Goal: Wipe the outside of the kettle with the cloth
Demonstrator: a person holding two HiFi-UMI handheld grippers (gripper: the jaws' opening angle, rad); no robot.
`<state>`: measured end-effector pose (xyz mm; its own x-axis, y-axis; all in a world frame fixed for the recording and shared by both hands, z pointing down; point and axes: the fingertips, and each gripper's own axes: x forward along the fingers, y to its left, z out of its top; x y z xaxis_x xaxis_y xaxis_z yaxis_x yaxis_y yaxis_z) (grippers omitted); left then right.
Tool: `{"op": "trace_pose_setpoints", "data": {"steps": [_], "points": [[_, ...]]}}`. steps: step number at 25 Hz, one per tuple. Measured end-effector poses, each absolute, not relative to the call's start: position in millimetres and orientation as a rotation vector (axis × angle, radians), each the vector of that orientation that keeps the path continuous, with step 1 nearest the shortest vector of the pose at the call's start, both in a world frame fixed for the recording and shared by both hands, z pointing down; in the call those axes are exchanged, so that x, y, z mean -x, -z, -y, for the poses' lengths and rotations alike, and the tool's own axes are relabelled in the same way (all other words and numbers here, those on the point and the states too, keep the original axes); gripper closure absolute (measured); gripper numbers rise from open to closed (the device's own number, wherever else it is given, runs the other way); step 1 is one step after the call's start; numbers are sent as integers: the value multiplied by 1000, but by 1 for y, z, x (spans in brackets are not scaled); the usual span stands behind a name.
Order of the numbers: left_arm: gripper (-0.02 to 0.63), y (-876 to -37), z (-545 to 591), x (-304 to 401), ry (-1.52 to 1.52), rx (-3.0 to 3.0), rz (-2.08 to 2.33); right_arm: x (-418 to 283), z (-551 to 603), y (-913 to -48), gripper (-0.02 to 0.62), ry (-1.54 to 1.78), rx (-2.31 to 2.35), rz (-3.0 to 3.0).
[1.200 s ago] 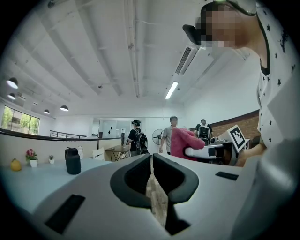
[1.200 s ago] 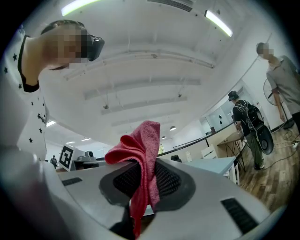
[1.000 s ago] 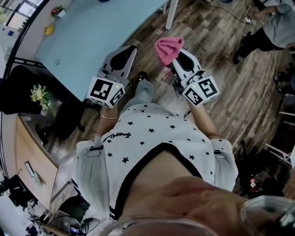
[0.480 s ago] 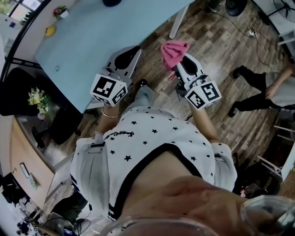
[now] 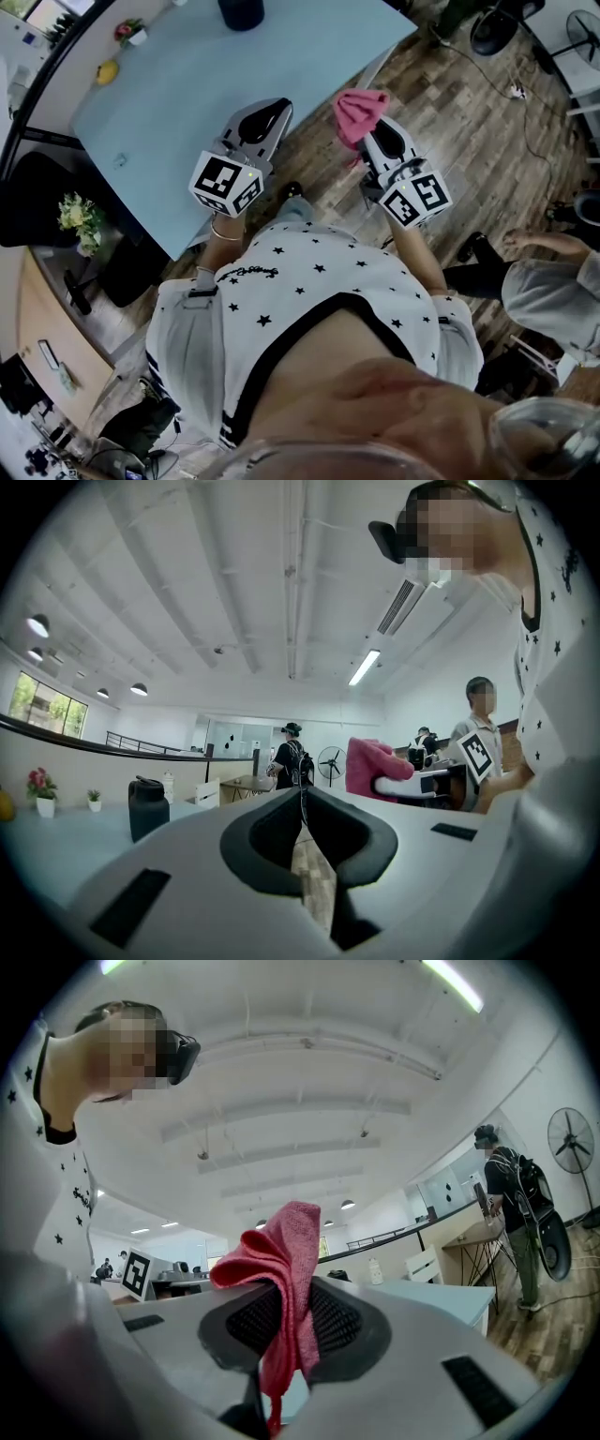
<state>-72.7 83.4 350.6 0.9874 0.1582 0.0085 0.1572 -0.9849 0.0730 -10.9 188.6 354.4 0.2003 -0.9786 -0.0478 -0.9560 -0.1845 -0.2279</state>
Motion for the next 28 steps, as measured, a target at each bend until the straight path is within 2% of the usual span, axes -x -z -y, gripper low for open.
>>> {"op": "trace_pose_setpoints", "data": {"steps": [18, 28], "points": [[566, -368, 60, 53, 74, -3006, -13, -37, -41, -358, 522, 198, 2228, -2041], [566, -376, 96, 49, 75, -2995, 23, -54, -7, -367, 522, 231, 2242, -2039]]}}
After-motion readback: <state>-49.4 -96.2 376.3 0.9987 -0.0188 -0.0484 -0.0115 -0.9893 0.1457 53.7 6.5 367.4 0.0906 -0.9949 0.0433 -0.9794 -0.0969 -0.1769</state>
